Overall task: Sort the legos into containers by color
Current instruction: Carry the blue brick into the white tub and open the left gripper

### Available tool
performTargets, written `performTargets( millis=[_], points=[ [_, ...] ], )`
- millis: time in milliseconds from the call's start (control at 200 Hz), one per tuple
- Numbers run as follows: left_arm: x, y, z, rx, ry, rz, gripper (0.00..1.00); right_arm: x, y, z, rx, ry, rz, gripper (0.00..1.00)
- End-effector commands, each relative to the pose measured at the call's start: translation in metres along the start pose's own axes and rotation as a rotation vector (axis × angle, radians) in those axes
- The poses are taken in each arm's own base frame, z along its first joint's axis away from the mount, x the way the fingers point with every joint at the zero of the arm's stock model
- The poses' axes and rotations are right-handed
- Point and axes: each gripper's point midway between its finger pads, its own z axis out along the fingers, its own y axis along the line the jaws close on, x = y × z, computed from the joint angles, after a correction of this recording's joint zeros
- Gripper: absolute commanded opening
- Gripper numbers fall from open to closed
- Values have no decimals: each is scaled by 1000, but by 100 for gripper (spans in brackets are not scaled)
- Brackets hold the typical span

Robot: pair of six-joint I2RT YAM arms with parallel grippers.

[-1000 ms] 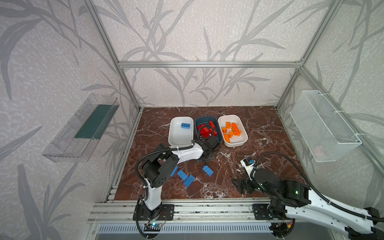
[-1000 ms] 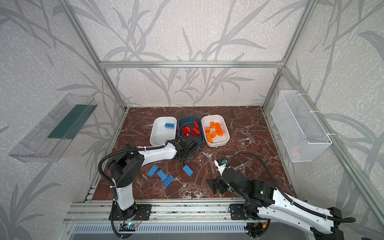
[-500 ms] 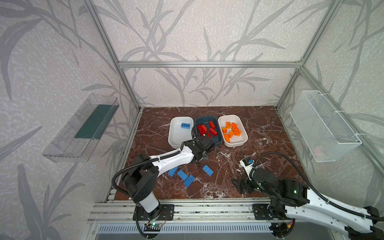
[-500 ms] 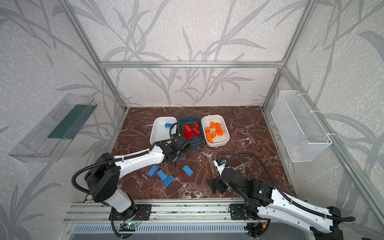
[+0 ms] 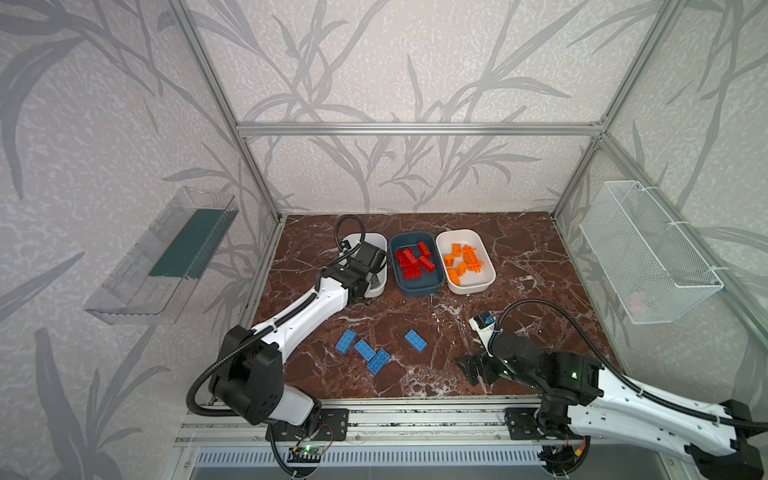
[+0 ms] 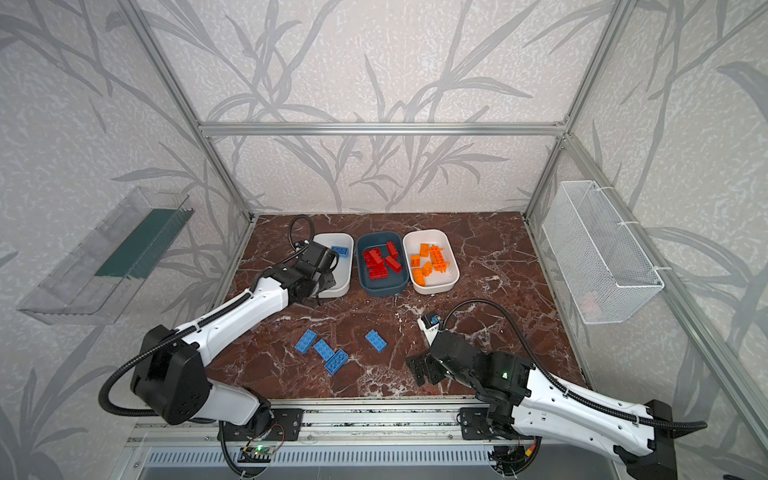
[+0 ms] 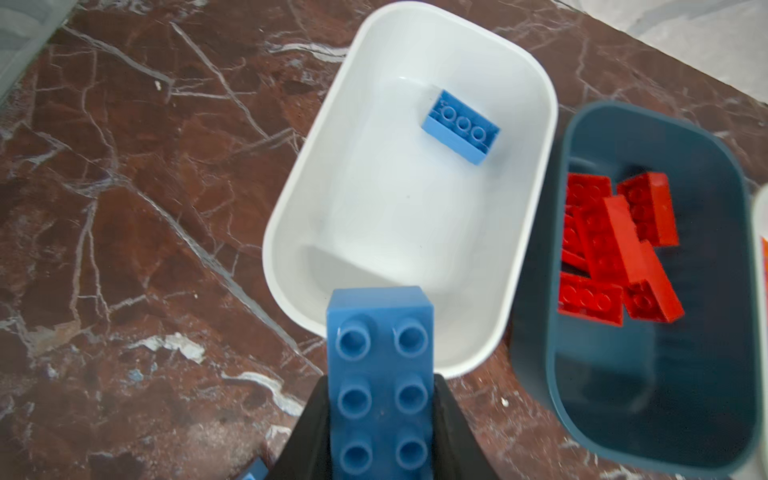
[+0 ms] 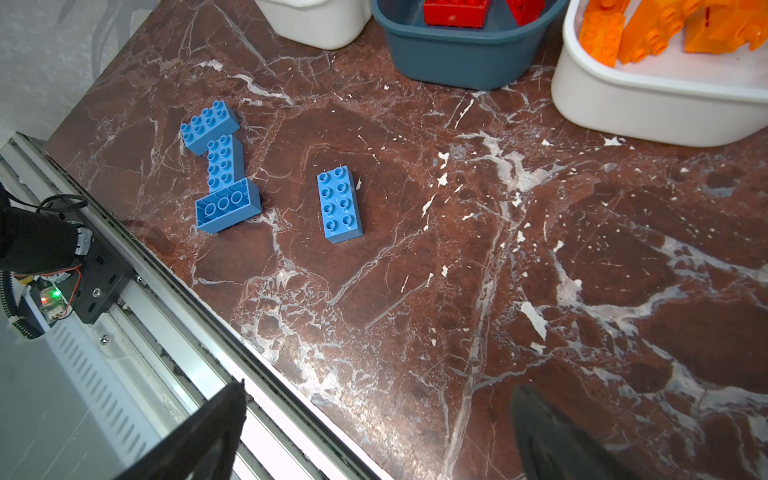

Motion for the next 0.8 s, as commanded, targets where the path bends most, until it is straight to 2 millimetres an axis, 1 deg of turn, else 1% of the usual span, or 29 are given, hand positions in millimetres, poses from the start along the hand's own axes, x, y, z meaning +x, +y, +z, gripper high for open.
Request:
performTargets(
  millis=[0, 95, 325, 440, 485, 605, 630, 660, 690, 740, 795],
  points=[
    [-25, -3, 20, -26, -19, 14, 25, -15, 8, -4, -22, -38, 8, 99],
    [-37, -5, 42, -55, -1, 34, 24, -15, 6, -3, -8, -41, 3, 99],
    [-56, -14, 93, -111, 74, 106, 25, -21, 2, 0, 42, -41, -31, 99],
    [-68, -15, 112, -138, 82, 125, 25, -26, 6, 0, 40, -28, -47, 99],
    [-69, -14, 120, -151, 92, 138, 25, -28, 8, 0, 35, -28, -49, 99],
    [-71, -15, 133, -157, 115, 145, 28, -32, 11, 0, 31, -36, -56, 99],
    [-71, -16, 135, -153, 119, 142, 30, -33, 11, 0, 31, -38, -57, 99],
    [-69, -16, 137, -151, 126, 144, 35, -33, 11, 1, 32, -37, -58, 99],
    [-70, -17, 138, -149, 129, 141, 41, -34, 11, 1, 33, -38, -60, 99],
    [-68, -19, 139, -143, 135, 142, 54, -33, 11, 2, 35, -35, -63, 99],
    [-67, -20, 138, -131, 143, 139, 64, -33, 11, 2, 40, -31, -67, 99]
  ],
)
